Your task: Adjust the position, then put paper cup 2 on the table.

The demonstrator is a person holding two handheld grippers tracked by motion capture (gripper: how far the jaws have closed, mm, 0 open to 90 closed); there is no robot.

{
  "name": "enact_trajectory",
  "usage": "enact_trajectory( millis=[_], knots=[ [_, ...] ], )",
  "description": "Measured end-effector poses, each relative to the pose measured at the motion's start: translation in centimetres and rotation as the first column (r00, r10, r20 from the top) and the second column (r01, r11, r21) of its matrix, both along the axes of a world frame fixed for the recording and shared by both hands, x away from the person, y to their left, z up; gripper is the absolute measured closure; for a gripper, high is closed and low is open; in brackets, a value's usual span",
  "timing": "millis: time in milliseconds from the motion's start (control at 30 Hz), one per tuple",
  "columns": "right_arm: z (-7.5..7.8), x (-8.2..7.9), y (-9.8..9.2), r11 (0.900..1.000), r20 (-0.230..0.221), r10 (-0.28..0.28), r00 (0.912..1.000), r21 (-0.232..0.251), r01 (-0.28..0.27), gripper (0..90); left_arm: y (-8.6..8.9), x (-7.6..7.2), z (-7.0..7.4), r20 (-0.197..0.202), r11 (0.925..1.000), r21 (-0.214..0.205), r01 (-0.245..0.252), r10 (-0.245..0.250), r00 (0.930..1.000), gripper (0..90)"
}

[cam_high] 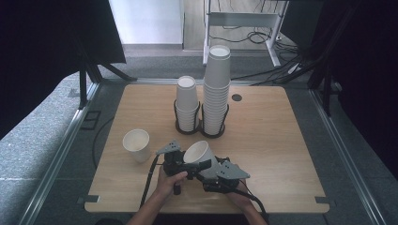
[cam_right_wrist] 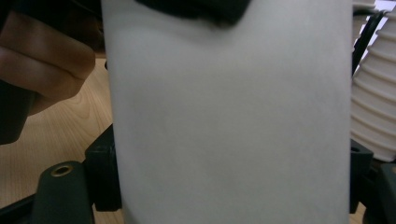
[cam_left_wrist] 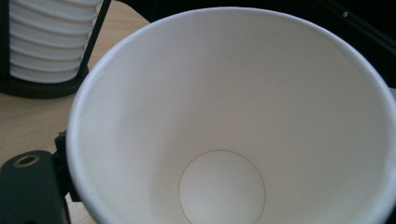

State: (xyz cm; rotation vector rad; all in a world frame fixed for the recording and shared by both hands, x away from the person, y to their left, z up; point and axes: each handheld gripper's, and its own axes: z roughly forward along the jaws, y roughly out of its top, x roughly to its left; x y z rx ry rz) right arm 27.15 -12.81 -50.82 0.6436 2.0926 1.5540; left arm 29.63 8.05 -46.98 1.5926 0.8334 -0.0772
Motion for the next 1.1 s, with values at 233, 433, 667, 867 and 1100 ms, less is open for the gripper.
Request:
enact_trajectory(
  millis=[233, 433, 667, 867, 1100],
  knots=[
    [-0.3, 0.1, 0.3, 0.999, -0.032, 0.003, 0.9995, -0.045, -0.004, 13.0, 0.3, -0.4, 0.9, 0.055, 0.9997, 0.018, -0.017, 0.016, 0.9984, 12.8],
    [-0.3, 0.2, 0.2, 0.998, -0.043, -0.002, 0.9991, -0.063, -0.001, 12.7, 0.7, -0.7, 1.5, 0.094, 0.9986, 0.032, -0.043, 0.04, 0.9947, 12.8],
    [-0.4, 0.4, 0.1, 0.9956, -0.052, -0.009, 0.9986, -0.094, 0.004, 12.6, 2.1, -0.8, 2.6, 0.132, 0.9944, 0.027, -0.102, 0.098, 0.9864, 12.7],
    [-0.5, 0.4, 0.1, 0.9949, -0.054, -0.015, 0.9984, -0.1, 0.009, 12.6, 3.3, -0.8, 3.2, 0.144, 0.9906, 0.011, -0.136, 0.133, 0.9806, 12.7],
    [-0.5, 0.5, 0.0, 0.9945, -0.054, -0.018, 0.9984, -0.104, 0.013, 12.8, 4.0, -0.6, 3.3, 0.154, 0.9853, 0.018, -0.17, 0.165, 0.9742, 12.7]
  ],
)
